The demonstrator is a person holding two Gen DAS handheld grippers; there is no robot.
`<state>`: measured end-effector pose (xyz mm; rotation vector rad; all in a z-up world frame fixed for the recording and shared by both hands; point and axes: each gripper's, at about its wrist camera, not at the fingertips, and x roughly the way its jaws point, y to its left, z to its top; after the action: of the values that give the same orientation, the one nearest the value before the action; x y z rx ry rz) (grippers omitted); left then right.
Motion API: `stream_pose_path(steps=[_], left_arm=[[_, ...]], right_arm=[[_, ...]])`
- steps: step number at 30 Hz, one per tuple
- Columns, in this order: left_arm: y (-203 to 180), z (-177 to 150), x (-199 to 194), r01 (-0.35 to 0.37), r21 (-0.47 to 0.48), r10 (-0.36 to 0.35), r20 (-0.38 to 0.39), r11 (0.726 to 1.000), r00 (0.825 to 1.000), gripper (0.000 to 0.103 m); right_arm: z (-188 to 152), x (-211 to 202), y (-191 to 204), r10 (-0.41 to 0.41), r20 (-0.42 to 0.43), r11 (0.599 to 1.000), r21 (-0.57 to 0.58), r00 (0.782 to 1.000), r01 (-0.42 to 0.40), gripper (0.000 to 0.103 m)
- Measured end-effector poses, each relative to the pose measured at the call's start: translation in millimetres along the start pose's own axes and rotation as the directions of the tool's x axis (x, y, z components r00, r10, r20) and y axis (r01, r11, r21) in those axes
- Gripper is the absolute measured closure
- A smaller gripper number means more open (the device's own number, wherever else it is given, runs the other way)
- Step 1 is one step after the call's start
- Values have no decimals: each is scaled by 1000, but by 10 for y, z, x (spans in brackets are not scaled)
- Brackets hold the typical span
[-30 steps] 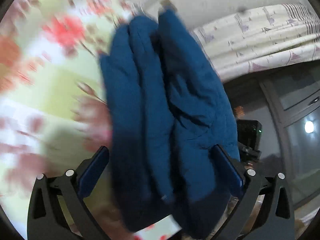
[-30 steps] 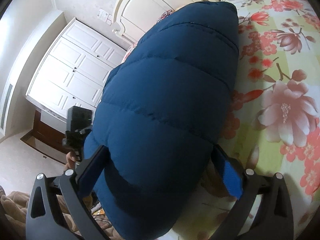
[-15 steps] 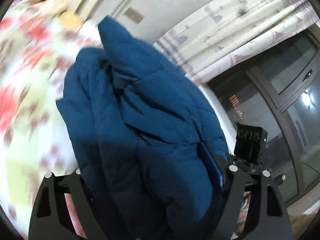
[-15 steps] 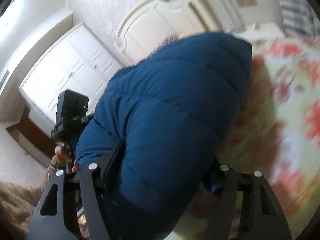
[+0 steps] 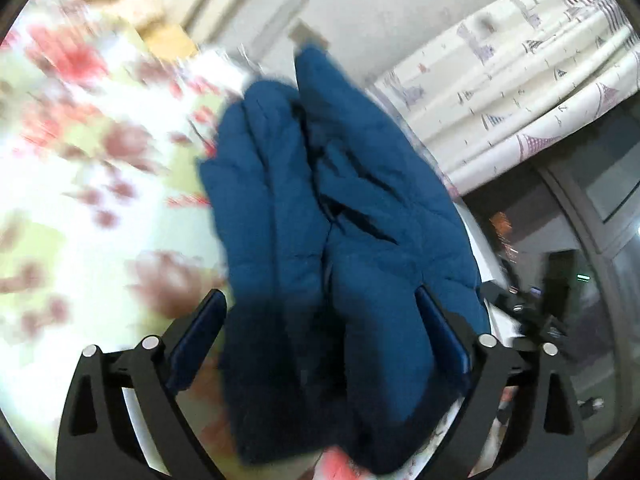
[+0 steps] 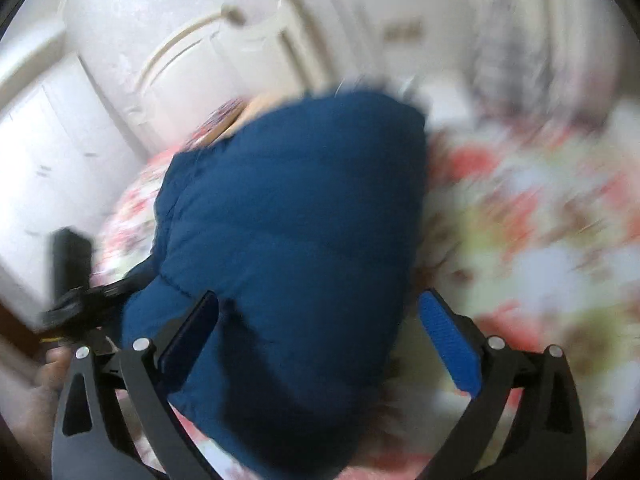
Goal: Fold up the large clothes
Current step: 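Lower the folded jacket onto the bed and open both tools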
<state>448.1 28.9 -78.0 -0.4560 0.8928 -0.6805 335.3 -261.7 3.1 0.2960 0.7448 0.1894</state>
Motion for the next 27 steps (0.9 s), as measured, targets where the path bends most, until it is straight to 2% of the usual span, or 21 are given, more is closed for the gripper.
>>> stream_pose_path(steps=[1,2,3,4,5,6,7,8,9,10,11,12,13,15,17,18,19,21,24,27], left_arm=[[-53,-29,-149,-38,23,37,55,999,998,9],[-158,-77,-344,-96,55,87,145,994,986,7],[-216,-95,-495,-139,75,122,201,987,972,6],[-338,-132,-626,-205,100,172,265,974,949,6],[-472,-158,-736,-270,123,220,315,955,923,5],[-584,-184,-807,-313,139,251,341,939,906,5],[-715,-212,-878,-363,162,287,360,918,888,5],[-866,-233,-936,-433,188,344,371,882,863,5],[-956,-271,-1015,-497,201,396,392,844,830,4],[-1037,-332,-1139,-575,206,455,430,792,780,4],[-1144,-396,-1256,-647,200,503,478,735,720,4],[-1230,-465,-1347,-681,199,517,512,705,685,4],[-1311,-550,-1449,-695,204,513,540,689,667,4],[-1474,-648,-1569,-697,208,493,570,687,657,4],[-1638,-830,-1652,-705,200,481,604,680,636,4],[-1738,-881,-1609,-704,215,470,609,677,639,4],[-1800,-925,-1583,-698,234,463,601,677,651,4],[-1855,-1052,-1484,-677,270,466,552,685,691,4],[-1907,-1298,-1368,-678,284,480,528,678,701,4],[-1908,-1465,-1308,-654,296,479,488,696,730,4]], right_arm=[[-26,-124,147,-8,47,999,-35,999,10,3],[-60,-215,328,11,82,997,-74,997,-5,2],[-98,-238,487,16,92,994,-110,996,-6,2],[-113,-180,654,0,88,989,-150,996,14,2],[-189,-69,839,-45,58,975,-215,997,56,2],[-229,127,980,-97,7,954,-283,995,95,2],[-338,249,1123,-174,-13,920,-358,985,158,2],[-449,293,1279,-225,5,882,-423,974,206,2],[-535,246,1381,-218,-7,870,-456,976,191,2],[-621,134,1470,-183,-17,872,-465,983,154,3],[-674,-1,1525,-157,-3,879,-457,988,138,3],[-715,-191,1558,-135,33,889,-436,990,136,2],[-764,-429,1562,-129,90,904,-398,988,154,2],[-802,-825,1507,-156,186,924,-321,970,210,2],[-844,-1101,1420,-179,255,939,-243,950,242,2],[-866,-1223,1404,-196,271,942,-214,942,257,2],[-880,-1326,1406,-222,289,939,-193,931,284,2],[-926,-1460,1298,-263,314,931,-166,912,325,2],[-1038,-1574,1190,-302,302,927,-130,904,353,2],[-1148,-1622,1102,-308,283,929,-118,908,351,2]])
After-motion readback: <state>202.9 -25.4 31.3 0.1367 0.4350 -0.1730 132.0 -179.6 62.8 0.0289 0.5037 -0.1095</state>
